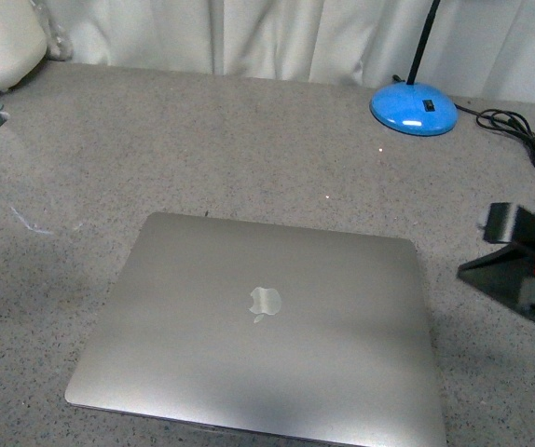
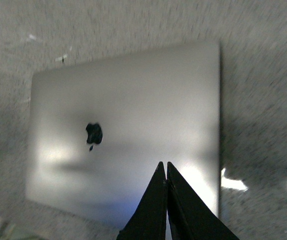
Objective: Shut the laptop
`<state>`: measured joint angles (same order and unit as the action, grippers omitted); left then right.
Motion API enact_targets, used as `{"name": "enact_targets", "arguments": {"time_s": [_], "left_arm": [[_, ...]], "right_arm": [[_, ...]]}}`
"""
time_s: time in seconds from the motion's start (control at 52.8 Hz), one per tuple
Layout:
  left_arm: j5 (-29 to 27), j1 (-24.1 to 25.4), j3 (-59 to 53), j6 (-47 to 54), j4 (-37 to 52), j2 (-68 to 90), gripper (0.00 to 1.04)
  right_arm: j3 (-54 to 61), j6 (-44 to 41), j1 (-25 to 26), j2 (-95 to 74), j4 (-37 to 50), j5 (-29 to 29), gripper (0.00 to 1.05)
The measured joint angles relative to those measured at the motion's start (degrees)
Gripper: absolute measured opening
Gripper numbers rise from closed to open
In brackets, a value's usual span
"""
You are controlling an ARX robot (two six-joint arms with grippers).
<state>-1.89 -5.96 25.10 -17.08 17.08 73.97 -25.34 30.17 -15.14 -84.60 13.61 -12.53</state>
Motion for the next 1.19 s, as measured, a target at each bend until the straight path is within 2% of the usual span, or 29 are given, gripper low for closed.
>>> {"name": "enact_targets", "arguments": {"time_s": [0.095,0.17,0.284,0.492,0.53,0.606,0.625,0.644,0.662,0.719,0.795,1.041,1.117,1.192], "left_arm": [[-0.72,3.10,-3.15,-0.39,1.84,-7.10,0.04],[-1.01,5.27,-5.68,-1.07,-0.04,-13.53,0.04],[-1.07,4.57,-9.66,-1.38,1.88,-23.50,0.04],[-2.43,4.07,-14.23,-2.03,-3.32,-38.84,0.04],[-2.43,4.07,-14.78,-2.03,-4.59,-40.79,0.04],[-1.86,4.17,-15.47,-0.96,-4.81,-42.10,0.17],[-0.04,4.85,-16.72,0.87,-1.18,-42.16,0.13],[0.96,5.16,-17.77,3.23,1.55,-42.32,0.09],[1.29,5.46,-19.12,5.64,4.79,-42.66,0.04],[1.66,5.62,-20.28,9.73,6.93,-43.69,0.04],[1.75,5.75,-21.09,13.60,6.80,-45.94,0.04],[1.88,5.81,-22.95,16.13,2.56,-52.00,0.04],[1.88,5.81,-24.06,16.26,3.23,-53.11,0.04],[1.88,5.81,-24.09,16.48,2.80,-54.14,0.04]], "right_arm": [[4.81,-8.24,-0.22,8.37,5.25,10.80,0.01],[10.16,-17.16,-1.18,15.52,13.75,18.97,0.01],[14.58,-25.38,-1.84,27.54,16.22,24.70,0.01],[18.27,-28.24,-1.57,46.16,7.48,29.79,0.01],[18.99,-28.22,-1.31,48.74,6.21,29.73,0.04],[20.13,-27.85,-0.94,52.52,4.68,29.62,0.21],[20.13,-27.78,-0.92,52.81,4.70,29.57,0.27],[20.48,-27.87,-0.72,52.46,6.01,29.09,0.27],[21.90,-28.48,-0.24,51.87,10.36,27.87,0.23],[24.24,-28.96,0.92,51.87,15.91,26.03,0.14],[25.14,-29.81,3.06,54.25,15.74,24.09,0.01],[25.14,-29.92,8.20,63.19,7.63,18.93,0.01],[25.14,-29.94,12.33,65.46,5.46,13.42,0.01],[25.14,-29.94,14.38,67.23,4.02,12.87,0.01]]}}
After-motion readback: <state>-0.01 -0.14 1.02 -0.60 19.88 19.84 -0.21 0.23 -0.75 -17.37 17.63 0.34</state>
